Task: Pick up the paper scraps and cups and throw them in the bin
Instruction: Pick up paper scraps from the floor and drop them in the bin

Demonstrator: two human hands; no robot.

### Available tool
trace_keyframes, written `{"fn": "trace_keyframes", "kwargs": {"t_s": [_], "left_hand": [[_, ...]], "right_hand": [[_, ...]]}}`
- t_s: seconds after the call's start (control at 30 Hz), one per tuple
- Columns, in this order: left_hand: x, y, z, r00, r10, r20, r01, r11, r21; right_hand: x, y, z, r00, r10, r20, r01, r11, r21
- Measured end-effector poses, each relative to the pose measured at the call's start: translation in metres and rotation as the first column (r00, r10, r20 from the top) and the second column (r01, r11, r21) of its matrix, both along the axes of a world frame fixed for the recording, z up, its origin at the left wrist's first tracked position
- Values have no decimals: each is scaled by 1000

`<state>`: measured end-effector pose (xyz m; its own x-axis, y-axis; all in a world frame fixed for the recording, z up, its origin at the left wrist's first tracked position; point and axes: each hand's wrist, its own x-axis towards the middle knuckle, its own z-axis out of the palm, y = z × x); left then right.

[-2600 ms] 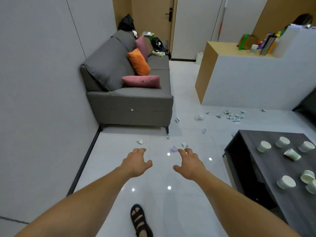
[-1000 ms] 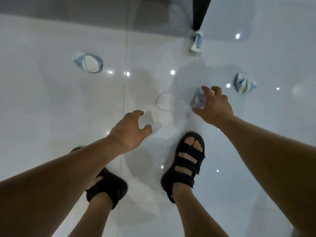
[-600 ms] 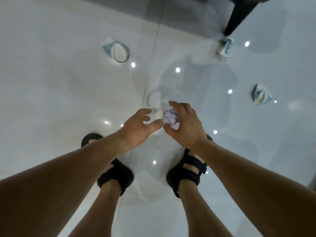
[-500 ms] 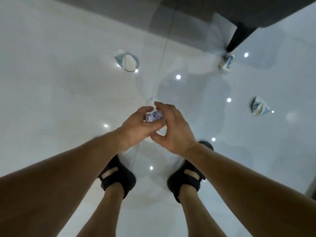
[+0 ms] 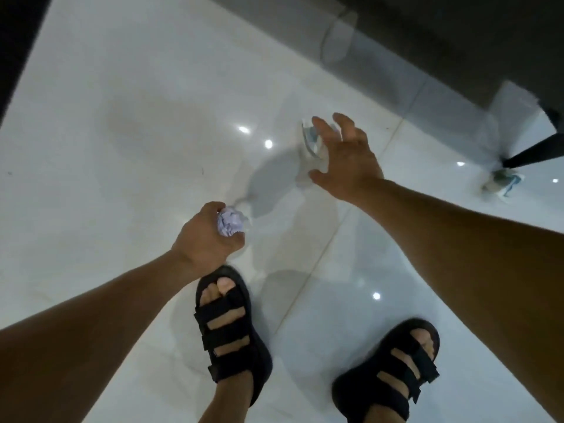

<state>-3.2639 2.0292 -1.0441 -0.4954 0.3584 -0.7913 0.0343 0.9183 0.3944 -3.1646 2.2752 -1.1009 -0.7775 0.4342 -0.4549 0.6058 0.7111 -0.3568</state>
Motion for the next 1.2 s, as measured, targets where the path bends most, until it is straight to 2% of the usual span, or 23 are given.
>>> {"fn": "trace_keyframes", "kwargs": {"t_s": [0.13,0.23,0.33,0.47,0.57,0.73,0.97,1.2], "left_hand": [[-10,-15,-23,999,35,-28,-32,996,81],[-16,-11,-32,996,-3,-92,11,996,92],[-17,-8,-25,997,-16,-79,27,991,131],[-16,-12,11,996,-52,-72,61,990,129],[-27,-8,65,986,-133,-98,143,984,108],[-53,8,198,969,-167,-182,202,959,199],[-64,2,404,962,43,-268,19,975,222],[-7,-57,568,912,223,-344,-158,965,209]], "right_hand": [[-30,-9,-37,991,36,125,-45,997,65],[-21,-34,-44,992,50,112,-65,988,142],[0,-58,-35,989,74,129,-81,995,53],[9,-82,11,991,-14,136,28,994,-101],[3,-89,77,996,-27,88,38,991,-130],[-15,-83,225,1000,-3,17,5,990,-139],[-41,-72,435,993,97,60,-89,988,-125],[-27,-111,610,956,280,-84,-289,948,-130]]}}
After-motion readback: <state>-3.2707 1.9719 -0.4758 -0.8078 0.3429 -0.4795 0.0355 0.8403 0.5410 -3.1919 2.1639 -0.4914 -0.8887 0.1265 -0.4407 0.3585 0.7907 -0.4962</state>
